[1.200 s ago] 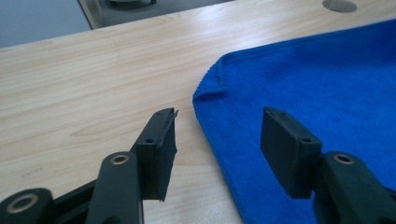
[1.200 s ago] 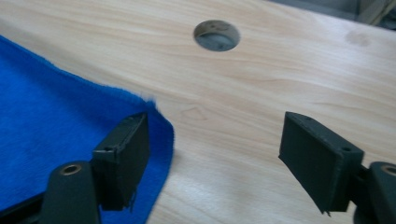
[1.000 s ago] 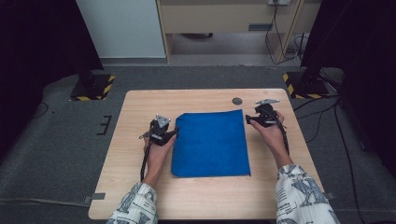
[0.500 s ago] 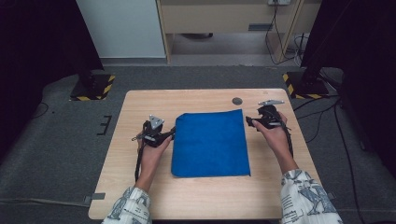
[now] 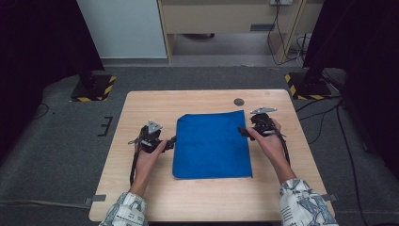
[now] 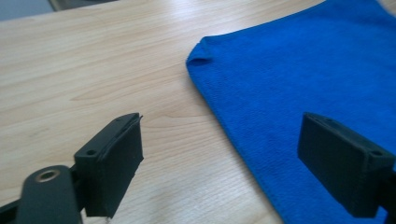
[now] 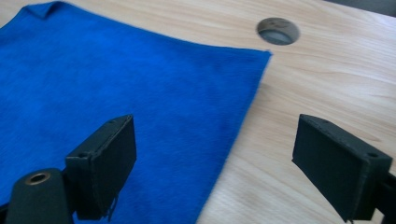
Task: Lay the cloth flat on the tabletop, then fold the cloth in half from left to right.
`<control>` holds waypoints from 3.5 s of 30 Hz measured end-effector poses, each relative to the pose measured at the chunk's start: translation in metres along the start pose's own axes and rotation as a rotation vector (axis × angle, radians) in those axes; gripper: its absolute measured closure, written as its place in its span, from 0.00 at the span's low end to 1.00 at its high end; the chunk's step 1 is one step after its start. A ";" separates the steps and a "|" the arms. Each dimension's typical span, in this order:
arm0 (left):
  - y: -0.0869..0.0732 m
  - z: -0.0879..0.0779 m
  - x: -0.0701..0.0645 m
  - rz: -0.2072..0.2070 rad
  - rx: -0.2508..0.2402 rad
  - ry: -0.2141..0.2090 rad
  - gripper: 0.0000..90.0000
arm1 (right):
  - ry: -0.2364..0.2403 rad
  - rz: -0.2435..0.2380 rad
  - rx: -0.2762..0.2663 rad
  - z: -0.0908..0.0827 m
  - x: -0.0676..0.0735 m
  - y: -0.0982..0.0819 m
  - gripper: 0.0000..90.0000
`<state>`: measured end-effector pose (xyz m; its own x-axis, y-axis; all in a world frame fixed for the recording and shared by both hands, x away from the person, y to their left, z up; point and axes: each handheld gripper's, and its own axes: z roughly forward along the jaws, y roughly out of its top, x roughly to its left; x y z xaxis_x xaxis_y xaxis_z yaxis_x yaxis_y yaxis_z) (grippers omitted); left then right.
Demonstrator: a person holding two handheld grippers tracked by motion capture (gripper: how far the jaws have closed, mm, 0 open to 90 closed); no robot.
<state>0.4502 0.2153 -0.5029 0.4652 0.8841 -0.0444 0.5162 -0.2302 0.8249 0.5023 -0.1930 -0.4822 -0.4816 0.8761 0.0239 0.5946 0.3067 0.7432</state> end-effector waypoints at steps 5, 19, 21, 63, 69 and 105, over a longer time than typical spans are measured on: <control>-0.002 -0.001 0.003 -0.010 0.000 0.026 0.10 | 0.052 -0.022 0.001 0.002 0.016 -0.002 0.14; -0.011 -0.002 0.019 -0.046 0.025 0.073 0.10 | 0.167 -0.126 0.006 0.007 0.075 -0.004 0.21; -0.011 -0.002 0.019 -0.047 0.024 0.072 0.10 | 0.189 -0.148 0.004 0.009 0.088 -0.005 0.18; -0.020 -0.008 0.028 -0.049 0.032 0.091 0.09 | 0.469 -0.372 0.004 0.008 0.255 -0.037 0.50; -0.021 -0.007 0.029 -0.051 0.039 0.082 0.09 | 0.441 -0.389 0.015 0.015 0.268 -0.044 0.48; -0.017 -0.008 0.028 -0.067 0.038 0.007 0.10 | 0.450 -0.365 0.023 0.014 0.275 -0.045 0.97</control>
<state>0.4491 0.2473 -0.5138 0.4242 0.9006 -0.0946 0.5731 -0.1861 0.7981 0.3519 0.0396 -0.5182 -0.8815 0.4691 0.0540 0.3500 0.5721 0.7418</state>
